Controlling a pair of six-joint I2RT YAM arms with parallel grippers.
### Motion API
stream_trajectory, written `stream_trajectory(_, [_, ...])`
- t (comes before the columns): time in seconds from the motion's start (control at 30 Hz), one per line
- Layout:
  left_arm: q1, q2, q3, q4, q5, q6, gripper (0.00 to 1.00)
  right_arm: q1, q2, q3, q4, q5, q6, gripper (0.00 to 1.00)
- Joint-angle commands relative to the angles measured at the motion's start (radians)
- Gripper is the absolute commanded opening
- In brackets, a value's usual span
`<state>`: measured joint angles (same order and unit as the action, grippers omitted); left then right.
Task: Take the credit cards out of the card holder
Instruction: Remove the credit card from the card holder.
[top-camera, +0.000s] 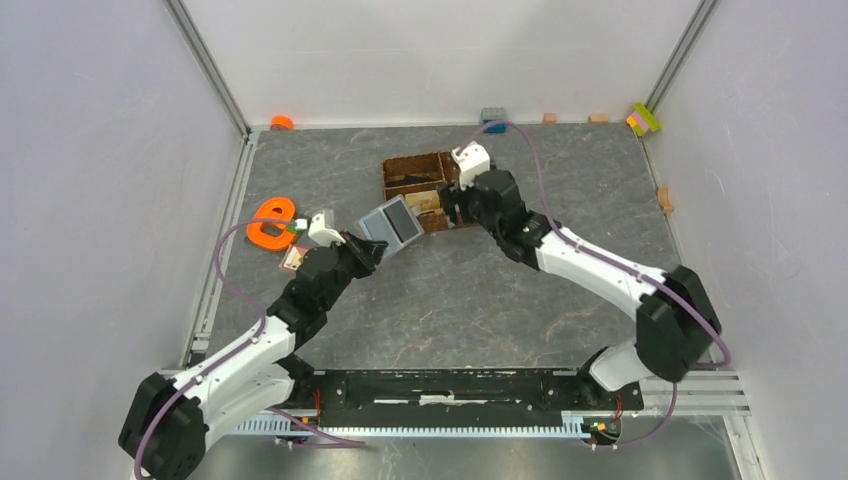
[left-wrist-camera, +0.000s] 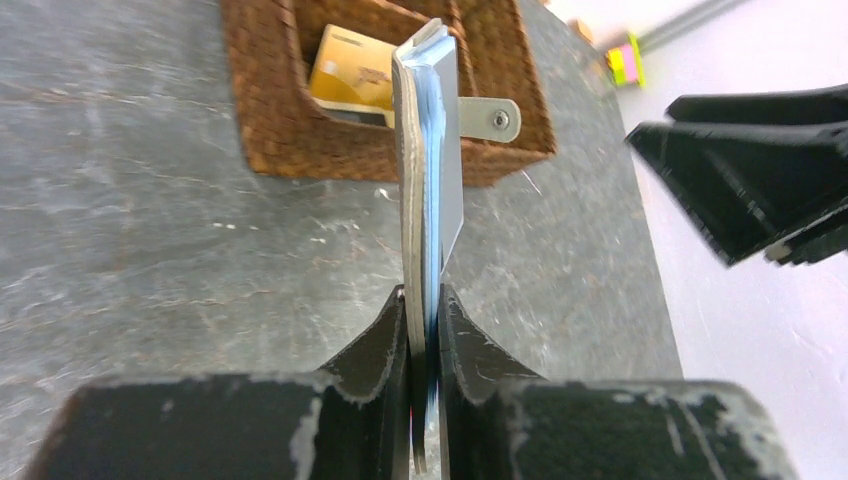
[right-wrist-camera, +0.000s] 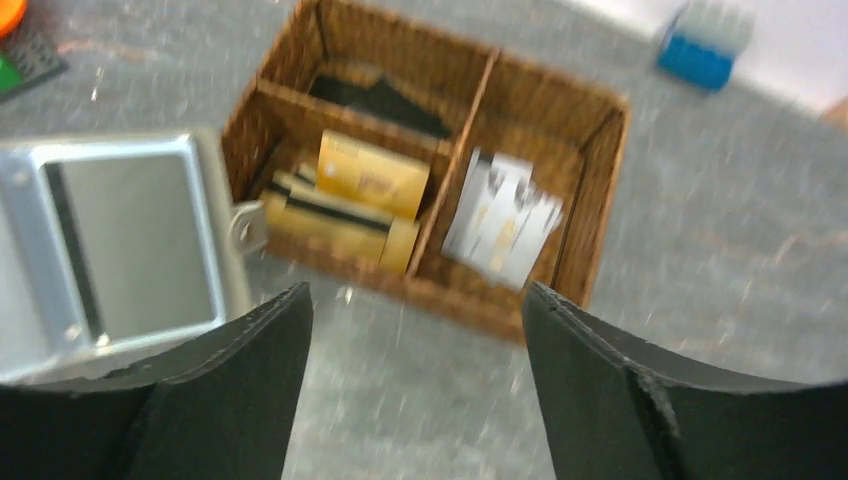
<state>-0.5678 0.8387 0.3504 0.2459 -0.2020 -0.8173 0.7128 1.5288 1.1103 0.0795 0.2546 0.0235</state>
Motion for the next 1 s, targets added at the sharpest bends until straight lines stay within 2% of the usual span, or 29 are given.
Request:
stream_trajectory(0.0, [-0.001, 0.060, 0.005, 0.222, 0.196, 0.077, 0.02, 0.004, -0.144, -0.133, -0.142, -0.028, 0.203, 0.84])
stream_trajectory(0.03, [-0.002, 0.076, 0.008, 0.243, 0.238, 0.082, 0.02, 0.004, -0.182, -0.173, -0.123, -0.029, 0.199, 0.86])
stream_trajectory(0.1, [-0.001, 0.100, 0.012, 0.276, 0.292, 0.094, 0.02, 0.002, -0.263, -0.284, -0.034, -0.029, 0.192, 0.97])
stream_trajectory(0.17, [-0.002, 0.118, 0.009, 0.319, 0.346, 0.100, 0.02, 0.001, -0.340, -0.441, 0.092, -0.036, 0.200, 0.98])
stream_trajectory(0.23, [-0.001, 0.135, 0.010, 0.360, 0.387, 0.101, 0.02, -0.004, -0.398, -0.530, 0.182, -0.061, 0.261, 0.98])
stream_trajectory(0.3, [-0.001, 0.155, 0.018, 0.382, 0.428, 0.102, 0.02, -0.004, -0.428, -0.555, 0.218, -0.135, 0.285, 0.98])
stream_trajectory(0.43, [-0.002, 0.200, 0.028, 0.460, 0.527, 0.086, 0.02, -0.015, -0.493, -0.606, 0.271, -0.167, 0.293, 0.98])
stream_trajectory(0.63, [-0.001, 0.225, 0.029, 0.517, 0.586, 0.072, 0.02, -0.061, -0.616, -0.724, 0.431, -0.318, 0.360, 0.98])
stream_trajectory(0.8, [-0.003, 0.229, 0.025, 0.583, 0.650, 0.062, 0.02, -0.110, -0.594, -0.728, 0.460, -0.417, 0.411, 0.98])
stream_trajectory(0.97, [-0.007, 0.271, 0.029, 0.677, 0.725, 0.027, 0.02, -0.164, -0.565, -0.771, 0.590, -0.565, 0.498, 0.97])
